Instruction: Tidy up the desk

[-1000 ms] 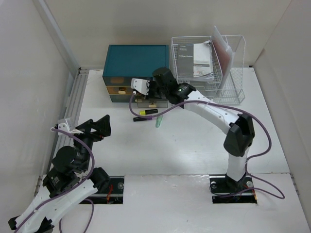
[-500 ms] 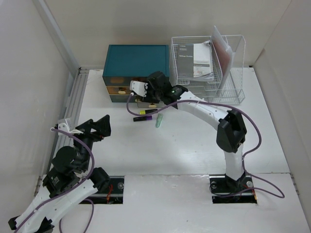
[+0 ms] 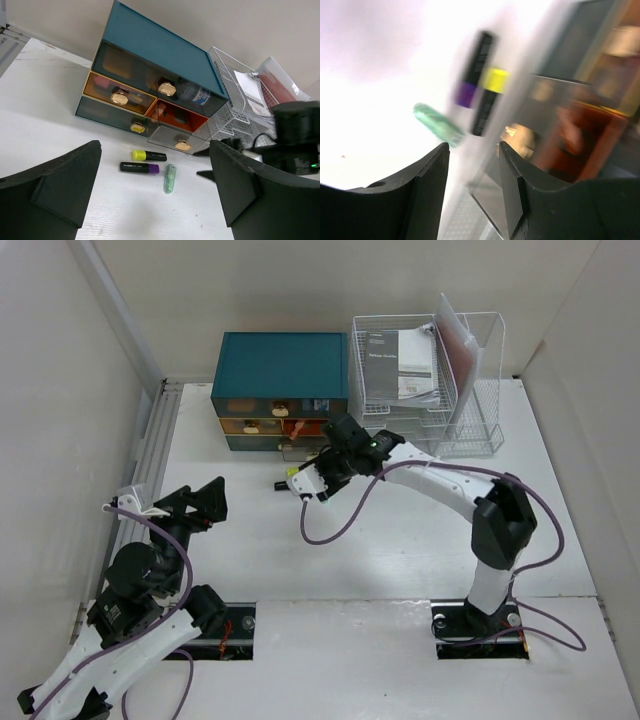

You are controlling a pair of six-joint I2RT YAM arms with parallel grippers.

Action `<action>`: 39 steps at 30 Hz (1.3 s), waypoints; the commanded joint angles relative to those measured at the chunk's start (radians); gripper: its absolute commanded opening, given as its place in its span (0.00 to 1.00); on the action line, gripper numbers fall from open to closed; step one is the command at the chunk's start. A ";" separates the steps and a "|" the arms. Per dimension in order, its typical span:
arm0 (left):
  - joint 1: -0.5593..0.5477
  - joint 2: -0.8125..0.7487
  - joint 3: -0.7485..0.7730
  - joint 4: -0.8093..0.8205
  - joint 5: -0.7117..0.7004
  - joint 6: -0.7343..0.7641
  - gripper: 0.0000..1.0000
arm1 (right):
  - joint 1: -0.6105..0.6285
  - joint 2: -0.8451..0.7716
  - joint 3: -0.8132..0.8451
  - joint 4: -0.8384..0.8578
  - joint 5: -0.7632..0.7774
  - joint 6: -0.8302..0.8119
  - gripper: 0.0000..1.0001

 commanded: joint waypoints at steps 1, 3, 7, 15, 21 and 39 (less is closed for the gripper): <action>-0.001 -0.010 0.004 0.031 0.003 0.008 0.88 | 0.004 0.057 -0.003 -0.089 -0.058 -0.163 0.50; -0.001 -0.010 0.004 0.031 0.003 0.008 0.88 | 0.004 0.076 -0.002 -0.089 -0.049 -0.163 0.50; -0.001 -0.010 0.004 0.031 0.003 0.008 0.88 | 0.004 0.131 0.027 -0.075 0.000 -0.163 0.50; -0.001 -0.019 0.004 0.031 0.003 0.008 0.88 | 0.013 0.244 0.057 -0.084 0.094 -0.176 0.48; -0.001 -0.019 -0.005 0.031 0.012 0.017 0.88 | 0.013 0.263 0.057 -0.093 0.164 -0.242 0.48; -0.001 -0.028 -0.005 0.031 0.012 0.017 0.88 | 0.022 0.388 0.148 -0.144 0.246 -0.330 0.50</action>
